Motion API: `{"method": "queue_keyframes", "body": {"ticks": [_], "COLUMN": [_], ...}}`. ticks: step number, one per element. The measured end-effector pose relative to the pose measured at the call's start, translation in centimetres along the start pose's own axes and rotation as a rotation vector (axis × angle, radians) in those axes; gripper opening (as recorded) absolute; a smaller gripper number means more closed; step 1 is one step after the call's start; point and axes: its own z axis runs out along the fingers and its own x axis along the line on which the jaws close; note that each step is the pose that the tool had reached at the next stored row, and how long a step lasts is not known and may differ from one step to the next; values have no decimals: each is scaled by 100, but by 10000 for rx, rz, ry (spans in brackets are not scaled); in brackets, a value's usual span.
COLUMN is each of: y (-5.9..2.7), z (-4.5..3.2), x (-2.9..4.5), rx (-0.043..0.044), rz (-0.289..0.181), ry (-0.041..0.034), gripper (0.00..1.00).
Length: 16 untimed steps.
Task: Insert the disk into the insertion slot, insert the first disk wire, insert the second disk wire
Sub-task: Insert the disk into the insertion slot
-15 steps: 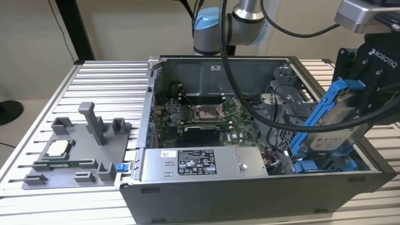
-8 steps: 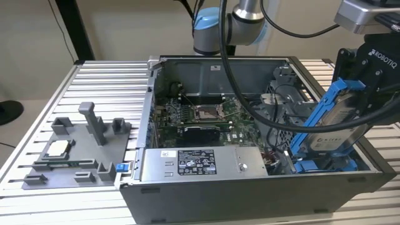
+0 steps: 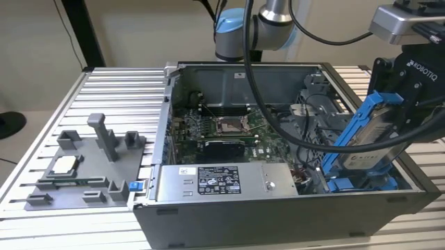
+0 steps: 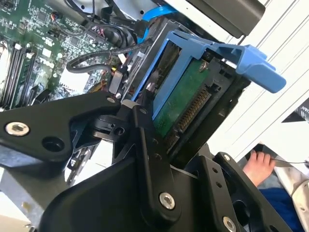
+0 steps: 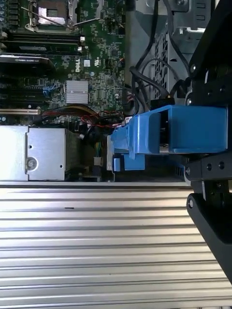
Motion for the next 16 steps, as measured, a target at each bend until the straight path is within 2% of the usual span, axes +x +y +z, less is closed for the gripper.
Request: {"method": "queue_keyframes", "body": {"ticks": [7,16], "y": [-6,-44], "z": [56,115], "x": [0,-1], "rx": [59,81], "rz": [-1,-5], "ry": [-98,-224], "gripper": [0,0]}}
